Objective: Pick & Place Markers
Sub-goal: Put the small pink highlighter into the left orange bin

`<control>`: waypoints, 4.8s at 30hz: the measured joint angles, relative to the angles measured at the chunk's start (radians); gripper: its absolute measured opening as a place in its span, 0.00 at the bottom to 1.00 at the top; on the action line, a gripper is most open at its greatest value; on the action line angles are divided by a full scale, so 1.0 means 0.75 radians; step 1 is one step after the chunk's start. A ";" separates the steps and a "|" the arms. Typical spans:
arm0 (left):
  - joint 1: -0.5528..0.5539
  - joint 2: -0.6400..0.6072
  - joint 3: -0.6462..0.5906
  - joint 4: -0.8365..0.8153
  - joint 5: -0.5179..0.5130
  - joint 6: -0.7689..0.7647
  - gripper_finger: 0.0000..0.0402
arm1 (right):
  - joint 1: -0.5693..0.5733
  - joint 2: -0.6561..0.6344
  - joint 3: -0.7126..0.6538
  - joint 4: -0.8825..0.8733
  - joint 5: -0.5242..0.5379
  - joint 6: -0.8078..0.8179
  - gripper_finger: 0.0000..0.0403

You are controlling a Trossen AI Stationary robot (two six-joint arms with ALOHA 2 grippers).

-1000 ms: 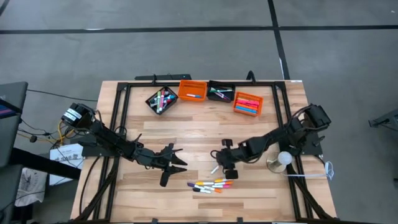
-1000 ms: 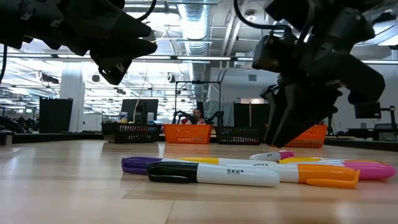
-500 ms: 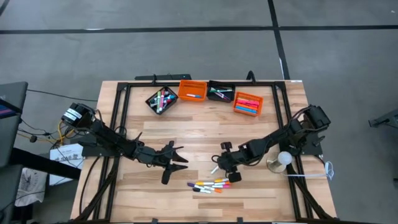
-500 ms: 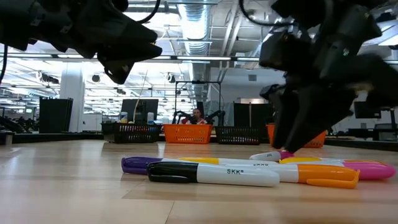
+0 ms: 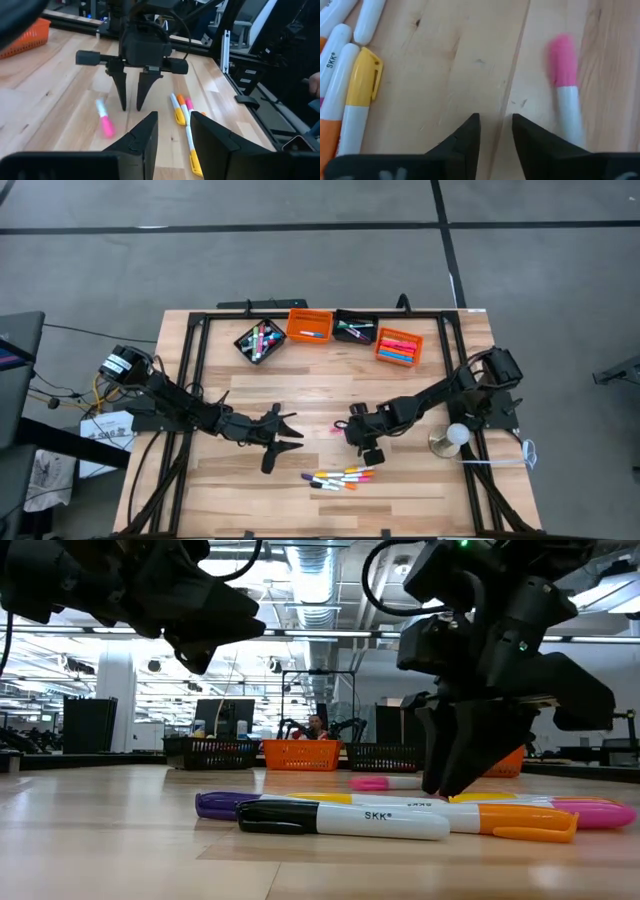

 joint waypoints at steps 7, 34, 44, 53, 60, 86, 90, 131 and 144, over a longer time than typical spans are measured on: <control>0.018 0.000 0.000 0.000 0.000 0.089 0.29 | -0.060 -0.072 -0.010 -0.005 -0.003 -0.065 0.12; 0.238 0.000 -0.001 -0.010 0.000 0.330 0.29 | -0.336 0.017 0.221 -0.139 0.023 -0.426 0.37; 0.244 0.000 -0.001 -0.014 0.000 0.365 0.29 | -0.358 0.026 0.328 -0.080 -0.115 -0.059 0.47; 0.237 -0.063 -0.002 -0.105 -0.001 0.361 0.29 | -0.237 0.026 0.328 -0.055 0.202 0.321 0.50; 0.192 -0.196 -0.002 -0.184 0.000 0.316 0.29 | -0.147 0.026 0.328 -0.044 0.470 0.526 0.47; 0.158 -0.251 -0.002 -0.241 0.000 0.289 0.29 | -0.155 0.278 0.341 -0.026 0.493 0.804 0.35; 0.158 -0.251 -0.002 -0.241 0.000 0.289 0.29 | -0.155 0.275 0.340 -0.024 0.484 0.757 0.19; 0.158 -0.251 -0.002 -0.330 0.000 0.188 0.29 | -0.942 0.284 1.178 -0.504 -0.135 -0.189 0.07; 0.158 -0.251 -0.002 -0.329 0.000 0.184 0.29 | -0.998 0.284 1.179 -0.308 -0.256 -0.197 0.09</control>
